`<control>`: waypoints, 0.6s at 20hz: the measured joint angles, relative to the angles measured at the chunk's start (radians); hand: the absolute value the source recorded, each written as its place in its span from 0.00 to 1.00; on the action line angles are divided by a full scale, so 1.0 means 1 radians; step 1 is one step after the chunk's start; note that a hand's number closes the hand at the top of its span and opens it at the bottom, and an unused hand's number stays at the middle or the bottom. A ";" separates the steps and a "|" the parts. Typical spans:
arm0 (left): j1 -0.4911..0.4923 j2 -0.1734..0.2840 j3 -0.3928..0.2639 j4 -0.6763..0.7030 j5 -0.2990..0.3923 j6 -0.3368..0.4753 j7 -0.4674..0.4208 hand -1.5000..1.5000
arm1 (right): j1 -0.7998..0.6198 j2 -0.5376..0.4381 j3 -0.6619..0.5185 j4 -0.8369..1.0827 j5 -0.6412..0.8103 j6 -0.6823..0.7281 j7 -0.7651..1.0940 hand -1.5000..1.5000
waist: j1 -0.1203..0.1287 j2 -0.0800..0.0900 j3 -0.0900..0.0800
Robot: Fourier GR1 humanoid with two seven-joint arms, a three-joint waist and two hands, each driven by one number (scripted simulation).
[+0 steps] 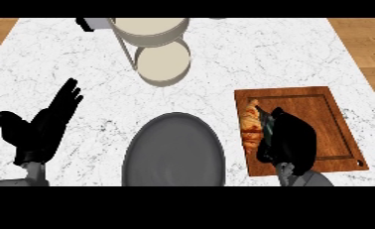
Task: Pick the eggplant from the cutting board and place it in the tiered basket
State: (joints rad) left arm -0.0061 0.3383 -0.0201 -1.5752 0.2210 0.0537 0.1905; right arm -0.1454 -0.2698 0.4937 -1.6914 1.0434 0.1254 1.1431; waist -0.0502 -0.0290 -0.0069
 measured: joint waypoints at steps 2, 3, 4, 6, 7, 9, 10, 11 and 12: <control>0.003 -0.001 0.003 0.002 0.002 -0.001 -0.004 0.50 | -0.001 0.024 0.025 -0.078 0.106 -0.025 0.016 1.00 | -0.003 -0.001 0.001; 0.002 -0.002 0.003 0.004 0.004 -0.004 -0.004 0.50 | -0.011 0.043 0.032 -0.117 0.154 -0.037 0.021 1.00 | -0.002 -0.001 0.001; 0.003 0.000 0.006 0.006 0.008 -0.008 -0.005 0.50 | -0.019 0.064 0.042 -0.156 0.201 -0.050 0.021 1.00 | -0.001 -0.001 0.002; 0.002 0.005 0.010 0.008 0.007 -0.011 -0.005 0.50 | -0.033 0.103 0.067 -0.231 0.302 -0.070 0.024 1.00 | 0.001 0.000 0.002; -0.005 0.001 0.008 0.012 0.004 -0.008 -0.005 0.50 | -0.039 0.128 0.087 -0.267 0.351 -0.076 0.024 1.00 | 0.001 0.001 0.002; -0.021 -0.003 0.004 0.016 0.005 -0.011 -0.004 0.50 | -0.064 0.175 0.121 -0.326 0.444 -0.079 0.028 1.00 | 0.009 0.006 0.003; -0.012 -0.003 0.002 0.013 0.004 -0.018 -0.012 0.50 | -0.082 0.193 0.143 -0.346 0.482 -0.077 0.035 1.00 | 0.018 0.008 0.003; -0.025 -0.003 -0.002 0.009 0.003 -0.017 -0.001 0.50 | -0.104 0.207 0.164 -0.361 0.512 -0.072 0.045 1.00 | 0.024 0.010 0.003; -0.025 -0.004 -0.005 0.006 0.001 -0.019 -0.001 0.50 | -0.127 0.217 0.188 -0.375 0.535 -0.064 0.058 1.00 | 0.030 0.012 0.003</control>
State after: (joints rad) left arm -0.0313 0.3342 -0.0248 -1.5689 0.2219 0.0342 0.1891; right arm -0.2721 -0.0525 0.6816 -2.0668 1.5782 0.0612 1.2007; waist -0.0198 -0.0172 -0.0035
